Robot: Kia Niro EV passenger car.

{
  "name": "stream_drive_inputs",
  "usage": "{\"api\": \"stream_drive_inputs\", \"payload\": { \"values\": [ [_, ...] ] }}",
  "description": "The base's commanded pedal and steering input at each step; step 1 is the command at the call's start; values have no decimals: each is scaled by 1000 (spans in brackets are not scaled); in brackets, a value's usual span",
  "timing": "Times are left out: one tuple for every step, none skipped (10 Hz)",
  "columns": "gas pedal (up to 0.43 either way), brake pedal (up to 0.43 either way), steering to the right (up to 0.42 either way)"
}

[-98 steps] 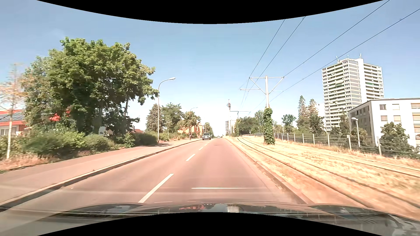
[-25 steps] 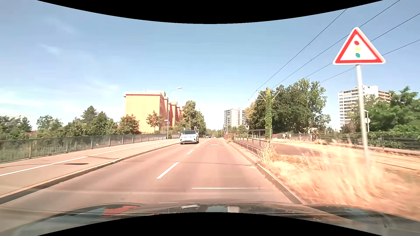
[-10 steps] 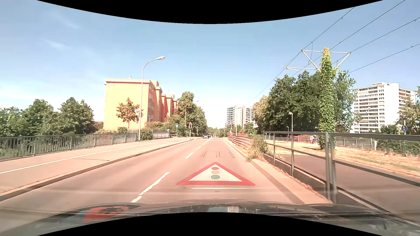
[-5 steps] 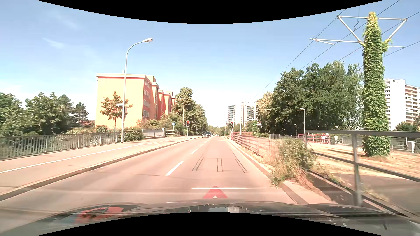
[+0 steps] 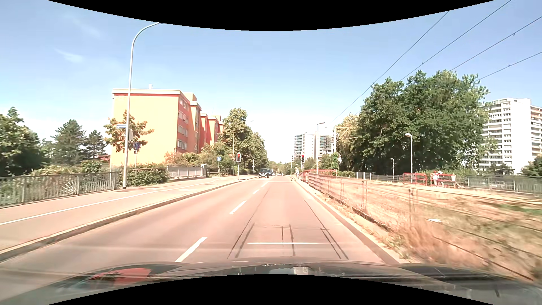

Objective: Follow the waypoints while adhering to traffic rules and regulations

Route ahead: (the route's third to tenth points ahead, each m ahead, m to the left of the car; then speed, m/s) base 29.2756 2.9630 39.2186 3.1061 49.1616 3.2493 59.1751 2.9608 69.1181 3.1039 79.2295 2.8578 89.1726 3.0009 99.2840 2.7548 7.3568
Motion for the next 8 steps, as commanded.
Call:
{"api": "stream_drive_inputs", "payload": {
  "values": [
    [0,171,0],
    [0,177,-1],
    [0,177,0],
    [0,177,0],
    [0,177,-1],
    [0,177,-1],
    [0,177,0],
    [0,183,1]
  ]
}}
